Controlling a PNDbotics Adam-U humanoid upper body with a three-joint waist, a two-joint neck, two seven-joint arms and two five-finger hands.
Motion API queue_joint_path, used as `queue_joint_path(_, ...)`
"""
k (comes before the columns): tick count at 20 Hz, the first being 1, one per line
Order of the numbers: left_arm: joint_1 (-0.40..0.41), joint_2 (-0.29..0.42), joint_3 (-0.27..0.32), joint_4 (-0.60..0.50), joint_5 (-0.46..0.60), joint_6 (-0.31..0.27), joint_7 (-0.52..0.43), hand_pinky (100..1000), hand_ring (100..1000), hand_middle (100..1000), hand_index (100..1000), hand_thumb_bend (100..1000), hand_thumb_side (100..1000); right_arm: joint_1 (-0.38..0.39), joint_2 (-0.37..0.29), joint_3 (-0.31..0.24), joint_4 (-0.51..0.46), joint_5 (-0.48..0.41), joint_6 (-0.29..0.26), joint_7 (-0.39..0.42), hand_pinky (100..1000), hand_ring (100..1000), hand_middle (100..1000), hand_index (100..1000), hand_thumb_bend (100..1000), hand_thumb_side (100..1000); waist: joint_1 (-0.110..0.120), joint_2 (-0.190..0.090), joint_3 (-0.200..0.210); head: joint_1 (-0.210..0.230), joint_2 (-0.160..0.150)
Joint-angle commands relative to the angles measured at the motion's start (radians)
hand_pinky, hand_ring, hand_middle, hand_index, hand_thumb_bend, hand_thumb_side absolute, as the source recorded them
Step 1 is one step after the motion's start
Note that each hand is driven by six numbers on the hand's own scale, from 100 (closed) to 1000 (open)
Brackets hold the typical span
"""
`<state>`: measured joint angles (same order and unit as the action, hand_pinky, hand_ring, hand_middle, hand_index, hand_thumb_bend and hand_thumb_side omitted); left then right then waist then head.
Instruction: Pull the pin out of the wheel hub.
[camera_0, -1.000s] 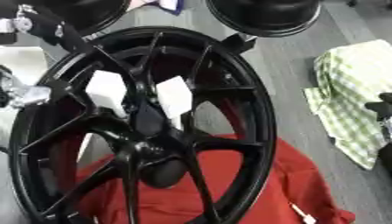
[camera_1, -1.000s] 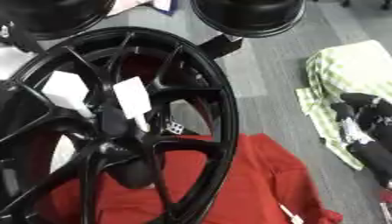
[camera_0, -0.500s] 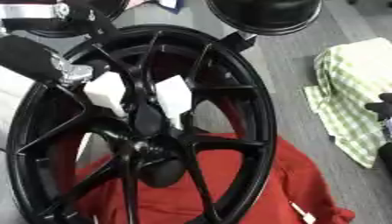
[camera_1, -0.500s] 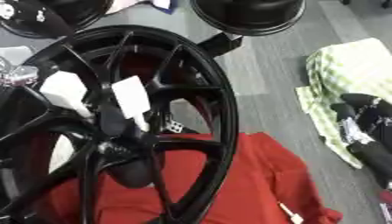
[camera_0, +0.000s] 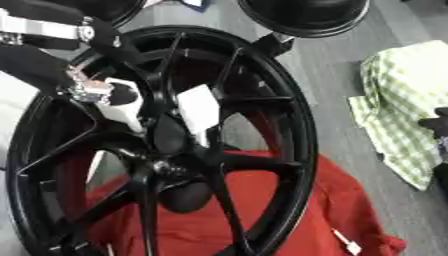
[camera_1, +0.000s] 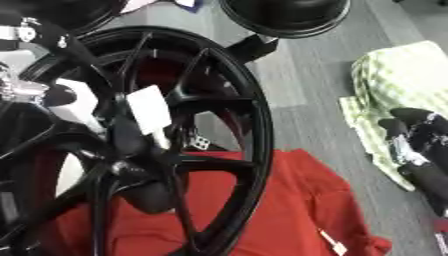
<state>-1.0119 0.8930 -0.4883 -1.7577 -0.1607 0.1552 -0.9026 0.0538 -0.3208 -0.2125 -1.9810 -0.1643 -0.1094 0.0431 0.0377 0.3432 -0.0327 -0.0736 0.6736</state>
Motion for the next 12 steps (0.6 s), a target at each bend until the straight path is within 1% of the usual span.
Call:
queue_joint_path(1,-0.010,0.017,0.015,-0.005,-0.003,-0.038,-0.004,940,921,882,936,363,709,-0.002,-0.008,-0.002,-0.019,0.001,0.002,0.001,881,711,534,692,113,265,-0.002,-0.015,-0.001,0.002,-0.016)
queue_joint_path(3,-0.005,0.017,0.004,0.003,-0.026,-0.060,-0.004,938,924,886,938,348,642,-0.003,-0.006,-0.002,-0.019,0.000,0.003,0.001,881,711,534,692,112,266,-0.003,-0.014,-0.003,0.003,-0.017)
queue_joint_path(4,-0.002,0.017,0.001,0.007,-0.037,-0.070,-0.004,938,924,886,938,348,642,-0.003,-0.005,-0.002,-0.019,-0.001,0.004,0.001,881,711,534,692,112,266,-0.003,-0.014,-0.004,0.004,-0.018)
queue_joint_path(5,0.000,0.016,-0.002,0.012,-0.046,-0.077,-0.004,937,925,887,938,343,607,-0.004,-0.004,-0.003,-0.019,-0.001,0.004,0.001,881,710,533,691,112,266,-0.004,-0.014,-0.005,0.004,-0.018)
queue_joint_path(12,0.016,0.008,-0.009,0.039,-0.115,-0.101,-0.004,932,927,888,940,374,573,-0.006,0.002,-0.003,-0.019,-0.003,0.007,0.002,881,708,532,691,110,268,-0.005,-0.010,-0.009,0.004,-0.025)
